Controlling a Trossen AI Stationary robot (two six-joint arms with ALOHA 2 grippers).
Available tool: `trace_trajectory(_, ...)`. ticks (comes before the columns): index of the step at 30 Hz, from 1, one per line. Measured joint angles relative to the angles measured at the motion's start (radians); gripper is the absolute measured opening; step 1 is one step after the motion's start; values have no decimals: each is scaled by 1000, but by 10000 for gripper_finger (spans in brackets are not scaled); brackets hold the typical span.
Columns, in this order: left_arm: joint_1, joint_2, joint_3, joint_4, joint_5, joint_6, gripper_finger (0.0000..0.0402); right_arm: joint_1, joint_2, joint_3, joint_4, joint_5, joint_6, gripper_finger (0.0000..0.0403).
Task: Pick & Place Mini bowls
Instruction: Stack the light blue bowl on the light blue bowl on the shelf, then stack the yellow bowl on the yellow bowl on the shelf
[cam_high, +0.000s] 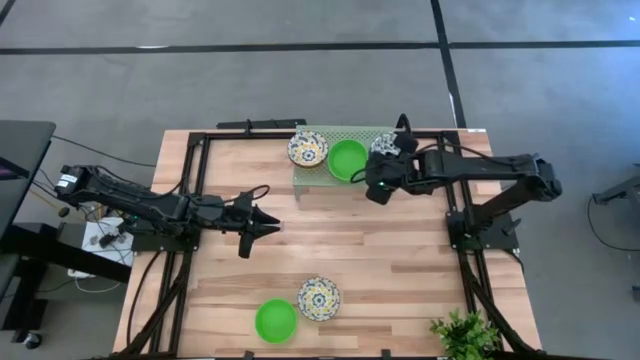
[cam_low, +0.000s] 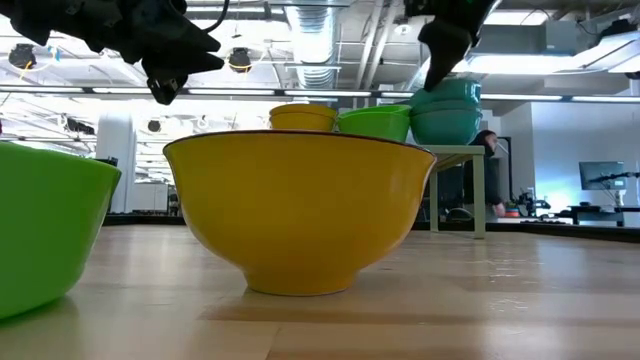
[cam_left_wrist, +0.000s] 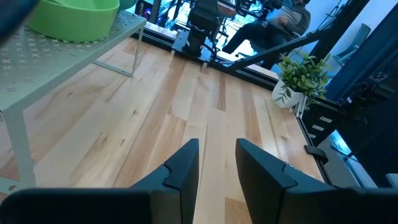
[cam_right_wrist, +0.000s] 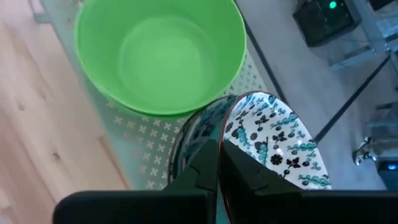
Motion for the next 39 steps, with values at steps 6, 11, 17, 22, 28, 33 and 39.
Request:
trace_trajectory(6,0,0,0,0,0,0,106,-5,37,0,7,4,-59,10)
trace_trajectory(11,0,0,0,0,0,0,106,-2,47,1,8,7,-75,37)
trace_trajectory(17,0,0,0,0,0,0,106,-2,29,1,13,-4,-59,54)
trace_trajectory(22,0,0,0,0,0,0,106,9,13,7,18,-12,-57,55)
trace_trajectory(28,0,0,0,1,-1,0,106,75,4,72,22,-12,-41,56)
trace_trajectory(33,0,0,0,1,-5,0,106,158,3,141,26,-11,-37,56)
trace_trajectory(39,0,0,0,1,-8,0,106,285,3,158,30,-17,23,56)
